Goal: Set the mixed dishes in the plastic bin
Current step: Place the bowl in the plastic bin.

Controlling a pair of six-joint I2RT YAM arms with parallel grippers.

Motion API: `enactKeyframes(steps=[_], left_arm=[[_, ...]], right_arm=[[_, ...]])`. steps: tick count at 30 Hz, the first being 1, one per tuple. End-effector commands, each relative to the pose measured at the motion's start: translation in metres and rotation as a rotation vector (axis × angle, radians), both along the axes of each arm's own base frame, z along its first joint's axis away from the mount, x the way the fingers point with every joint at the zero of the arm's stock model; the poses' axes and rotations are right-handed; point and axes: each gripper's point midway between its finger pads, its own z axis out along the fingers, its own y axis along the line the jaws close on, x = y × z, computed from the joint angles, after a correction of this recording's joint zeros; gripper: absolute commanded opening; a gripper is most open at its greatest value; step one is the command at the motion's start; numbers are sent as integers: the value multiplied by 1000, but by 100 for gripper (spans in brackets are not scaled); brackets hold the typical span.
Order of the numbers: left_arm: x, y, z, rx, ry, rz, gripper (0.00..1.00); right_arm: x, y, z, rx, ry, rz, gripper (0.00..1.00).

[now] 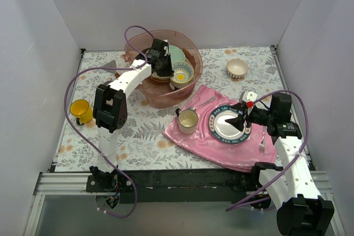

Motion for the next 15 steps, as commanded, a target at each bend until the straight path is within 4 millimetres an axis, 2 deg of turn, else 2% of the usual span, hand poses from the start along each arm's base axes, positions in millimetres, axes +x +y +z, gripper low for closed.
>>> enactKeyframes(steps=[1,9,15], left_arm=[[5,-1,32,-17,-57,-19,3],[1,4,20,13,-26,-22,14],[0,4,20,18,-23,-24,19]], right_arm=[[1,-1,0,4,-14,-5,70],[1,-2,0,5,-14,-6,70],[2,-3,0,3,-14,-10,70]])
